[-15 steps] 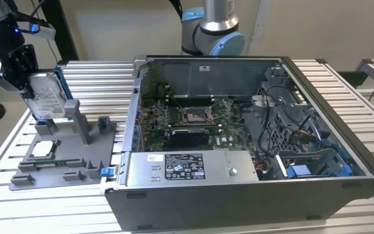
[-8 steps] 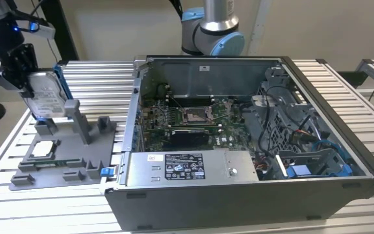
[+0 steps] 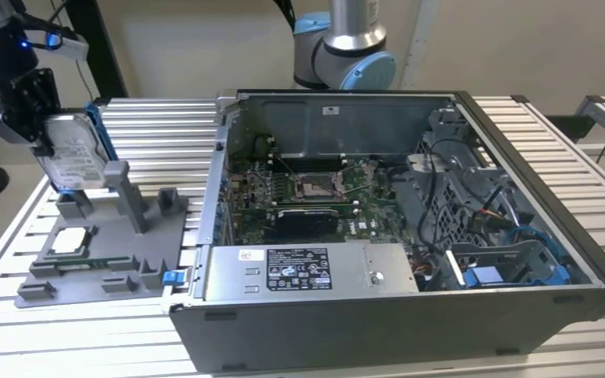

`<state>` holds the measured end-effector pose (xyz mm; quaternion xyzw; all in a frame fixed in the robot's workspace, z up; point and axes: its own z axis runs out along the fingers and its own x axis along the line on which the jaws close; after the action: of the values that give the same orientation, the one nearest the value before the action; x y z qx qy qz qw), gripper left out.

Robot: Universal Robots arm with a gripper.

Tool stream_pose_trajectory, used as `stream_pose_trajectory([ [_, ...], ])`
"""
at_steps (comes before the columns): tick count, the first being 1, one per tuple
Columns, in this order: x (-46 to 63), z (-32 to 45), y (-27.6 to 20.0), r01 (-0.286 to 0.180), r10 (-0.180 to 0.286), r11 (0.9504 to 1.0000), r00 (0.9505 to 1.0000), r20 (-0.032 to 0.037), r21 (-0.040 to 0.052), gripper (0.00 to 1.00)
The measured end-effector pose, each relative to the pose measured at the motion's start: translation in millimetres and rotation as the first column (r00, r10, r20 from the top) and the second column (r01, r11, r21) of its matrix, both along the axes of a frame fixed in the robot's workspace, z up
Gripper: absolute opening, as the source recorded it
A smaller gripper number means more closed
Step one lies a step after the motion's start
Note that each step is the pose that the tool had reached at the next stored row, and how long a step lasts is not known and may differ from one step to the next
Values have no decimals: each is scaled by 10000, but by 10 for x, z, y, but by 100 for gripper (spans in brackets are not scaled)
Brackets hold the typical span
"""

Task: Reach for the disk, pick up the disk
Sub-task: 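Pick up the disk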

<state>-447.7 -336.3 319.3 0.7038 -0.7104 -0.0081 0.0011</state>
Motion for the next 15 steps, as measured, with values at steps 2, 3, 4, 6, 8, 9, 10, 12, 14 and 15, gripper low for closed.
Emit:
stream_pose_trajectory([
  [2,0,8,0,-1,1,10000,10000,-2,-1,0],
  [3,0,11,0,-1,1,10000,10000,-1,-1,0],
  [4,1,13,-1,-3,3,10000,10000,-1,0,0],
  [6,1,19,-1,-3,3,10000,10000,-1,0,0],
  [8,1,25,-1,-3,3,10000,10000,-1,0,0],
  [9,1,27,-1,-3,3,10000,10000,-1,0,0],
  [10,1,30,-1,-2,2,10000,10000,-1,0,0],
  [12,0,39,-1,-2,2,10000,10000,-2,-1,0],
  [14,0,49,0,0,0,10000,10000,-2,-1,0],
  [15,0,54,0,0,0,10000,10000,-2,-1,0],
])
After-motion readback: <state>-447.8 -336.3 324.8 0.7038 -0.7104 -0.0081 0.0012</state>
